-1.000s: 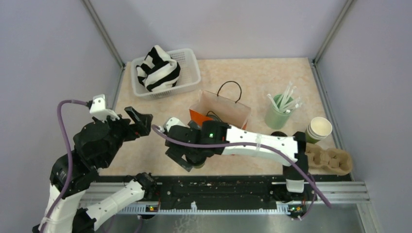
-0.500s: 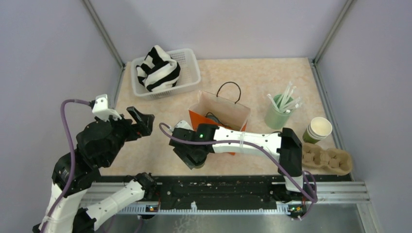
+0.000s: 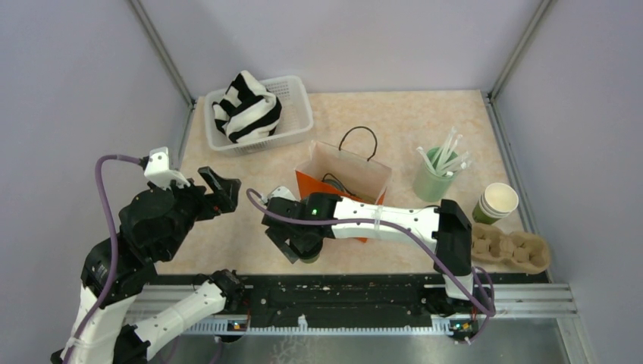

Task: Pack the takeout coffee

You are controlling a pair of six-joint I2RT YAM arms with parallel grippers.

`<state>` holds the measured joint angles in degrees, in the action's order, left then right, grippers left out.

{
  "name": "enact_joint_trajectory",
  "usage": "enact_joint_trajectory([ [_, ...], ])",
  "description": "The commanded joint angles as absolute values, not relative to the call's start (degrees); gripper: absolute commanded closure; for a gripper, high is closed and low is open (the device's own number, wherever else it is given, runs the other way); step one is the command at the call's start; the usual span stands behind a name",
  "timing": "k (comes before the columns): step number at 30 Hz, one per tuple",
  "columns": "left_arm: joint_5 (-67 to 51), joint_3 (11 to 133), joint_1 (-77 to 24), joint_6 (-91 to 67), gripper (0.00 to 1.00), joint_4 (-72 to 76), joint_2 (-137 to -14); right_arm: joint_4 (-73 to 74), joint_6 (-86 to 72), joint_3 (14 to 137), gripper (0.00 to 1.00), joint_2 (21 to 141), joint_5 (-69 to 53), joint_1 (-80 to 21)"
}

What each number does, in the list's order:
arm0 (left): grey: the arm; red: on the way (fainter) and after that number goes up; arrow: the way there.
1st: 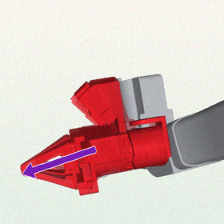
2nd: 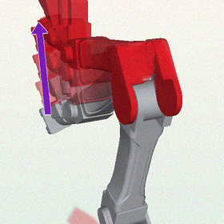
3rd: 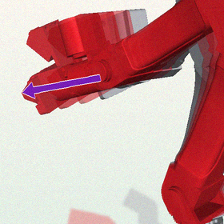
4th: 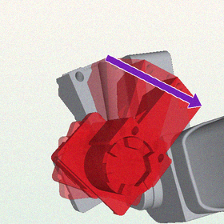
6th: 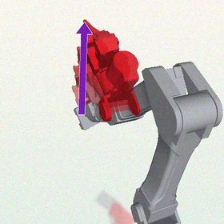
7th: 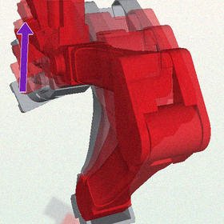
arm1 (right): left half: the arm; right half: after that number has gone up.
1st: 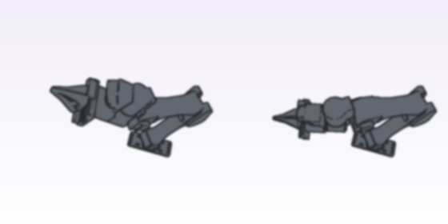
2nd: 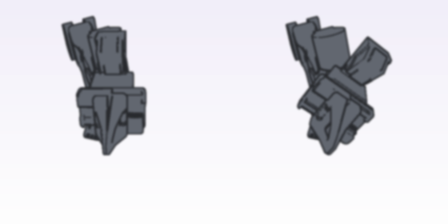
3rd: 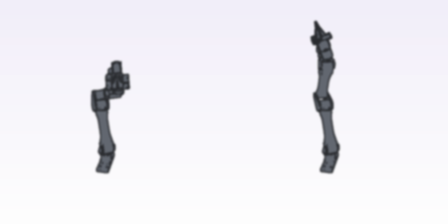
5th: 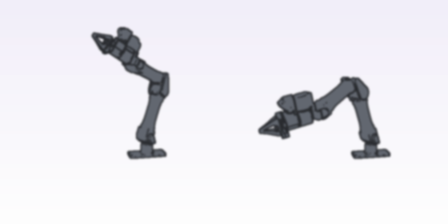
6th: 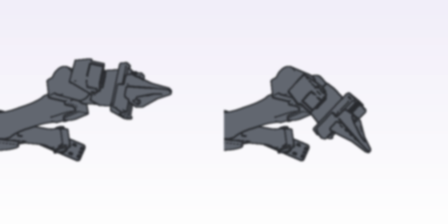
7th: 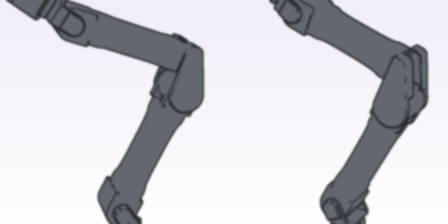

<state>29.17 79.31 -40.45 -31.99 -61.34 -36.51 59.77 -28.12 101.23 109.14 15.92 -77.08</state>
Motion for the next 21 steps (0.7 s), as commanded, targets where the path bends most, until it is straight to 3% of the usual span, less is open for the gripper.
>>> enact_joint_trajectory([
  [1, 29.4, 80.5, -40.6, -31.5, 0.02, -59.9, -36.8, 58.2, -28.3, 102.5, 0.13, 109.2, 15.4, -76.5],
  [21, 28.1, 79.8, -40.6, -32.3, 0.01, -59.2, -37.3, 58.0, -28.0, 100.2, 0.10, 109.7, 15.7, -75.9],
])
